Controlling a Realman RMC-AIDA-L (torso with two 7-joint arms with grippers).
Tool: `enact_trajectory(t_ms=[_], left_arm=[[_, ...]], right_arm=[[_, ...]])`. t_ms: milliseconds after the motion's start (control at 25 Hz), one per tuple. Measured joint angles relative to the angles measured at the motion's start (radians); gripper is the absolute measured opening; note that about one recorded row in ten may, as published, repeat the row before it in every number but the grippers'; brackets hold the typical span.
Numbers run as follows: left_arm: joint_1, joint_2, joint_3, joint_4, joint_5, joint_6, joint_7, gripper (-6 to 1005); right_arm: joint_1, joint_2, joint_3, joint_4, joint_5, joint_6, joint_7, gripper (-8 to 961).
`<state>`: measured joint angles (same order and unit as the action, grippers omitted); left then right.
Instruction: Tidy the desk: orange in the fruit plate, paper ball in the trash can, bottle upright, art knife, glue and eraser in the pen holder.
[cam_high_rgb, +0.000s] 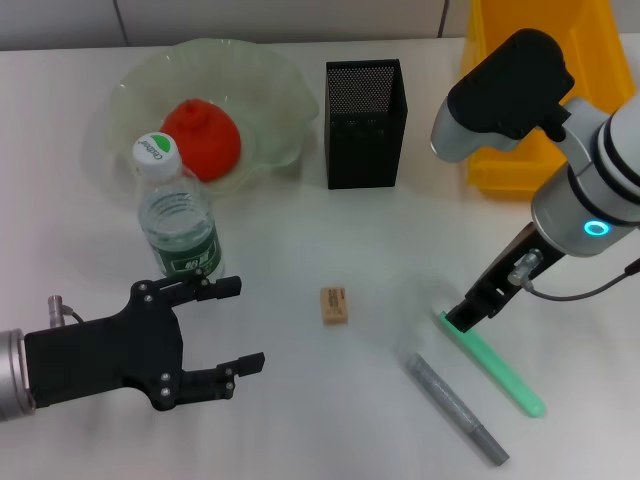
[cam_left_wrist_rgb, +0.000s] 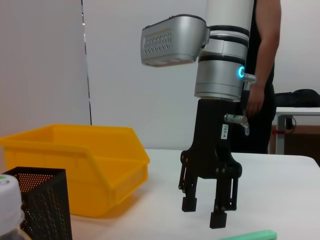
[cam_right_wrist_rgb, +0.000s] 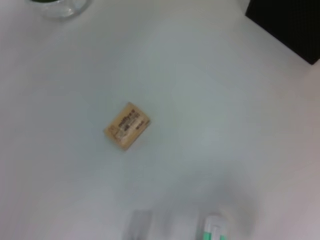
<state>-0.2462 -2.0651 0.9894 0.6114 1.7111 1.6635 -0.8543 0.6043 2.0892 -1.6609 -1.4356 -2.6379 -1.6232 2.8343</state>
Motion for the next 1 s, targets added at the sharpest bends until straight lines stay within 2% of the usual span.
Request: enact_trajectory(t_ms=[640,1000], left_arm=[[0.008,0.005,-0.024,0.004,0.006,0.016,-0.001,795],[0.006,0.004,-0.026,0.004,0.007,0.019,0.0,795]], right_arm=[[0.006,0.002,-0.038,0.004,-0.009,0.041,0.037,694],[0.001,0.002,-0.062,0.061,-0.008,0.07,0.043,680]])
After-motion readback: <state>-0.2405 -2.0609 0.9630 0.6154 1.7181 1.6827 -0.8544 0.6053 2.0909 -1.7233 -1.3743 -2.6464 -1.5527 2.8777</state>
